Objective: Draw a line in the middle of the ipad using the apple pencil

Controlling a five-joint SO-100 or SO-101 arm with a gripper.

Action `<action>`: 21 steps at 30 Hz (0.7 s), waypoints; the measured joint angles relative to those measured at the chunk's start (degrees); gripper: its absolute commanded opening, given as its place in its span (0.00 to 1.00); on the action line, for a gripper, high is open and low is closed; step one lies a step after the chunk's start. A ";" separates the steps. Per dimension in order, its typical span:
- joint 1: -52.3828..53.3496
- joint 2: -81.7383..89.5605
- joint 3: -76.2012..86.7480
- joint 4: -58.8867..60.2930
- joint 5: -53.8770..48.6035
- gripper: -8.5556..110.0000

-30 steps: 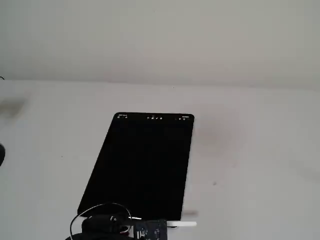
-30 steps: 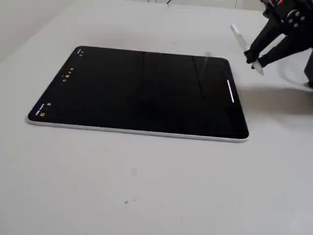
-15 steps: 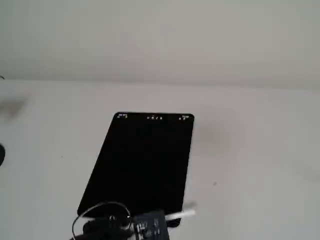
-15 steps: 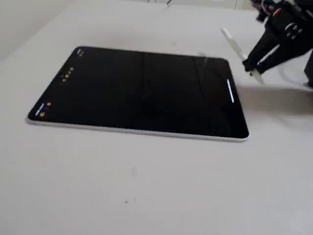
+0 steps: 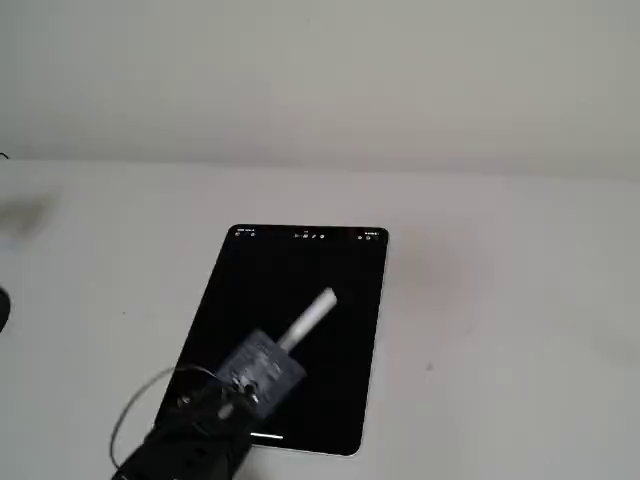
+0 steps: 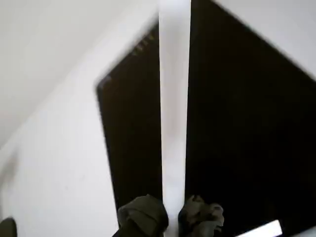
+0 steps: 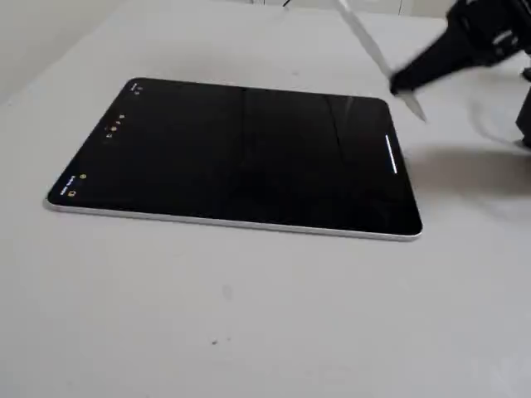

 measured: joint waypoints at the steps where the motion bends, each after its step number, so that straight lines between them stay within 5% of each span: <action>1: 0.18 0.00 1.67 -4.13 -2.20 0.07; 10: -1.58 -11.87 6.68 -35.77 -16.08 0.07; 21: 0.62 -74.18 -7.73 -95.10 -22.15 0.07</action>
